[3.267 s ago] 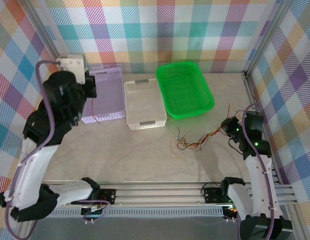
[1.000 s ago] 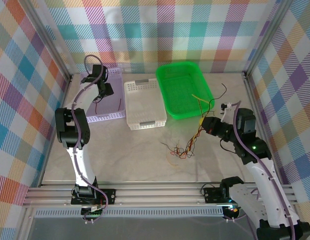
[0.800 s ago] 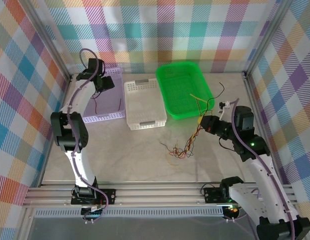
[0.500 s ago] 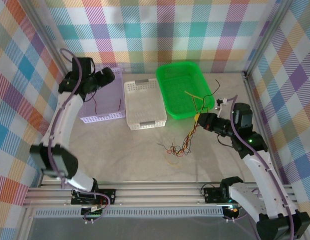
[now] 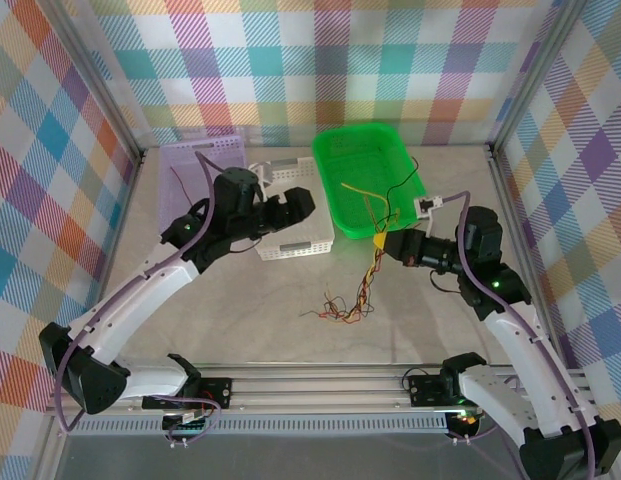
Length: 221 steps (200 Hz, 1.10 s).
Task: Untangle the cables
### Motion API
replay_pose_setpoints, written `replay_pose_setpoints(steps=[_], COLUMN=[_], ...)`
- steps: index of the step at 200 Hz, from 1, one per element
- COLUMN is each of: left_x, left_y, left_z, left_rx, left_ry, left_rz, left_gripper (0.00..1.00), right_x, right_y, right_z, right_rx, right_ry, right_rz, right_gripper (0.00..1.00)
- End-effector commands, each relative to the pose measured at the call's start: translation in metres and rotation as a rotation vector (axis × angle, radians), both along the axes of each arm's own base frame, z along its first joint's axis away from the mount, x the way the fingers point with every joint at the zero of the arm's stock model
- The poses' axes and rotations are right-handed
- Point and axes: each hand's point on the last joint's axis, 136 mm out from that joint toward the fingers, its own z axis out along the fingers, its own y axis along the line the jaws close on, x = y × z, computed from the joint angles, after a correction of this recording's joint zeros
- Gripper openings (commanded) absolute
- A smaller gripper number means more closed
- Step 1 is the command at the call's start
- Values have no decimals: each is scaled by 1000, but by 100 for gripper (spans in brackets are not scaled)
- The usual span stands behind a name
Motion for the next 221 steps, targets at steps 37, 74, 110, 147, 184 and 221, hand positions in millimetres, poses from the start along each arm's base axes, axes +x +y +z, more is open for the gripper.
replay_pose_setpoints(steps=[37, 74, 110, 147, 184, 221], left_x=[-28, -42, -45, -43, -42, -43], left_y=[-63, -88, -96, -93, -93, -94], left_z=[66, 59, 46, 44, 49, 37], left_rx=[-281, -267, -181, -141, -137, -100], left_ry=[-114, -92, -71, -76, -92, -69], left_rz=[-70, -121, -153, -135, -135, -147], left_gripper=[83, 72, 67, 50, 24, 8], right_x=[-7, -8, -11, -13, -17, -18], right_y=[22, 27, 30, 34, 37, 39], right_z=[1, 4, 8, 9, 11, 13], right_rx=[-32, -55, -55, -55, -52, -56], right_ry=[-66, -82, -90, -93, -96, -104], right_rz=[84, 90, 97, 113, 127, 132], right_gripper=[0, 0, 0, 0, 0, 0])
